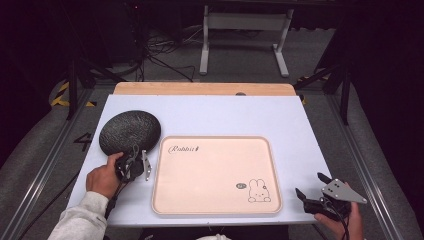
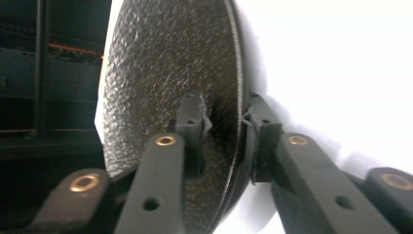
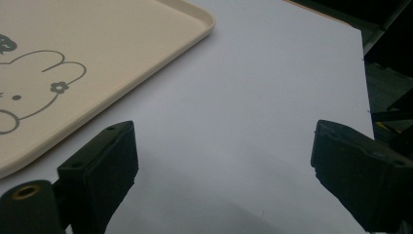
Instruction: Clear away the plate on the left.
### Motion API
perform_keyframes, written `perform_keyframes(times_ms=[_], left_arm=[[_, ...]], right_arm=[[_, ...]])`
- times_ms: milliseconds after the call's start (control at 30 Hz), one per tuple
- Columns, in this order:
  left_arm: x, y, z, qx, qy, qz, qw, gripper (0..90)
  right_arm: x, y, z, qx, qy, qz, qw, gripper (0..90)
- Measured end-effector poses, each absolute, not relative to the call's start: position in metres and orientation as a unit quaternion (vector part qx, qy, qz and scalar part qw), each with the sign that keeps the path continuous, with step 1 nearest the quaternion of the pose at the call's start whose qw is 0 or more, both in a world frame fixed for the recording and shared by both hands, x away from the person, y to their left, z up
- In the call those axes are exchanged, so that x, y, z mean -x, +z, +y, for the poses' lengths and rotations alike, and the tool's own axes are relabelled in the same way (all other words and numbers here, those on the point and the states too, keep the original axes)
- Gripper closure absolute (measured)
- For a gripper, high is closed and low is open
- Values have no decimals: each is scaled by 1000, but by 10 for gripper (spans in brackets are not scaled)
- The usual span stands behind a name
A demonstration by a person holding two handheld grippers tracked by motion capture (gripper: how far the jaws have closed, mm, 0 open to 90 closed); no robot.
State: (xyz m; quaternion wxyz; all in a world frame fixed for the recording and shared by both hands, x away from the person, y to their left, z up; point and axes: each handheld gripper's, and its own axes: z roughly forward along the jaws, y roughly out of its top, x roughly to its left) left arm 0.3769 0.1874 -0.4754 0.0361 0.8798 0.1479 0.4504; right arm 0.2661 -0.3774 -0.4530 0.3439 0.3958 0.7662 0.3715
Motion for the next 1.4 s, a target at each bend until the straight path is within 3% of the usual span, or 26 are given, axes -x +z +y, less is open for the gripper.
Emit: perform_keyframes(times_ms=[333, 933, 1400], left_arm=[[-375, -471, 180, -853, 507, 119, 23, 866], [-372, -462, 186, -848, 505, 143, 68, 867], [-350, -439, 167, -837, 525, 118, 102, 864]], right_arm=[[-266, -453, -377, -394, 371, 768, 343, 106], [-266, -453, -377, -398, 369, 765, 346, 104], [-266, -453, -379, -401, 370, 763, 347, 104]])
